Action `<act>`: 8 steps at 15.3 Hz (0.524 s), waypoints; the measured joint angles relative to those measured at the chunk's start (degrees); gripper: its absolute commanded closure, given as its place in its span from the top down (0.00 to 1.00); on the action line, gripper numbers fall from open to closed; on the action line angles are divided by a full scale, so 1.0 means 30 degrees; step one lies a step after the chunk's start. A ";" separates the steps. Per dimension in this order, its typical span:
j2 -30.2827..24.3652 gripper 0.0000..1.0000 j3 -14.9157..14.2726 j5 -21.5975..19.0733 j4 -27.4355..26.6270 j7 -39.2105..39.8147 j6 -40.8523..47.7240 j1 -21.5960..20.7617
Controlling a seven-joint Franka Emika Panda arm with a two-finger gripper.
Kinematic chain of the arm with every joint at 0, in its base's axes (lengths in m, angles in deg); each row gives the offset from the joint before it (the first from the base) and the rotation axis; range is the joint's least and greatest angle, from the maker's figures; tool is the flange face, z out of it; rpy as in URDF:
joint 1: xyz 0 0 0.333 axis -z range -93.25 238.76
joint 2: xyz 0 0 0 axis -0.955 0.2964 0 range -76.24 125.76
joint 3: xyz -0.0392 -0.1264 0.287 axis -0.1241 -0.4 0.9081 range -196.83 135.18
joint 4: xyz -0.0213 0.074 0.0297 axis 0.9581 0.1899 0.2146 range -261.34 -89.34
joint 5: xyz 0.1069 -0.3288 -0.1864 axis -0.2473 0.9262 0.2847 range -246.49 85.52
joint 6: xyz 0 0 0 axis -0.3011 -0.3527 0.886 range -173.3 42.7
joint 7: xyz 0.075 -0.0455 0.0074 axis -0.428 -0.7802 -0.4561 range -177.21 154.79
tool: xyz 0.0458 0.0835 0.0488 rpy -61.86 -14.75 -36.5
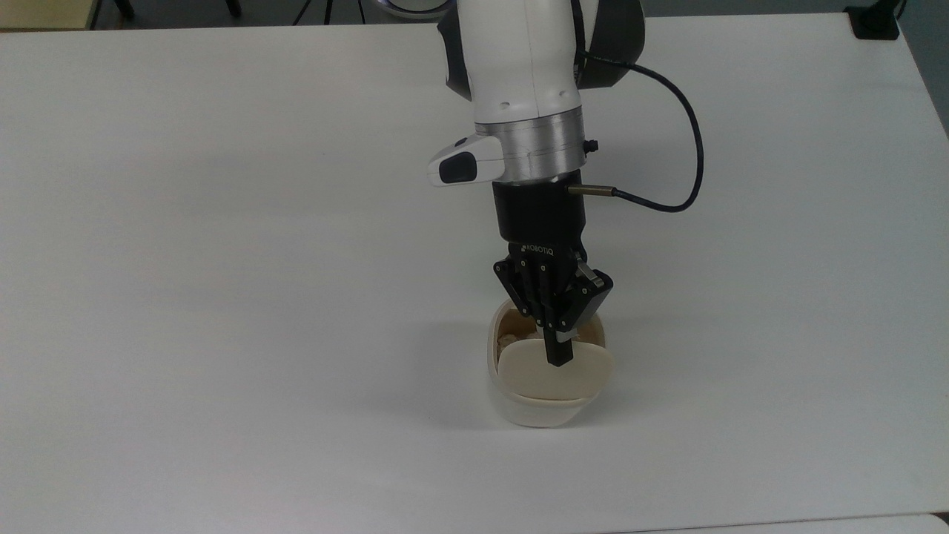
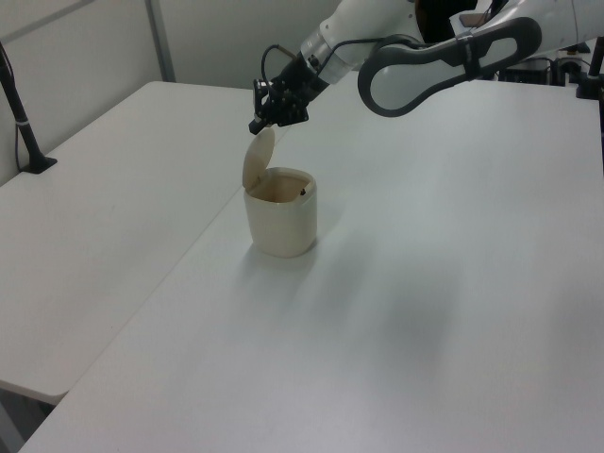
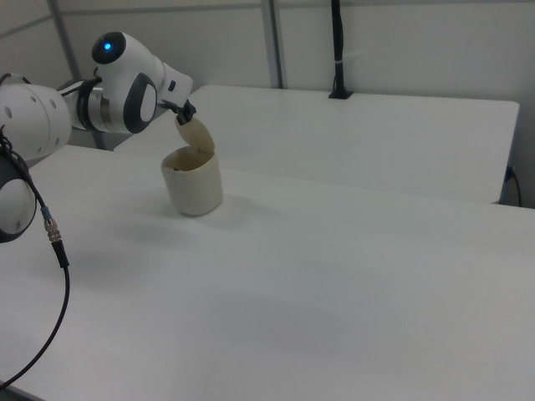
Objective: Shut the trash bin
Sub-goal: 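Push the raised lid down with the gripper fingers onto the bin rim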
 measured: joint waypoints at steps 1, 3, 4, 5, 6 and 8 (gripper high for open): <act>0.0029 0.00 -0.0001 0.0052 -0.0003 0.0000 0.0000 -0.0006; 0.0052 0.00 -0.0002 0.0299 -0.0020 0.0000 0.0000 -0.0019; 0.0049 0.00 -0.0001 0.0452 -0.0061 0.0000 0.0000 -0.0035; 0.0042 0.00 -0.0001 0.0594 -0.0155 0.0000 0.0000 -0.0056; 0.0030 0.00 -0.0001 0.0744 -0.0284 0.0000 -0.0001 -0.0076; -0.0008 0.00 0.0000 0.1063 -0.0590 0.0000 0.0000 -0.0139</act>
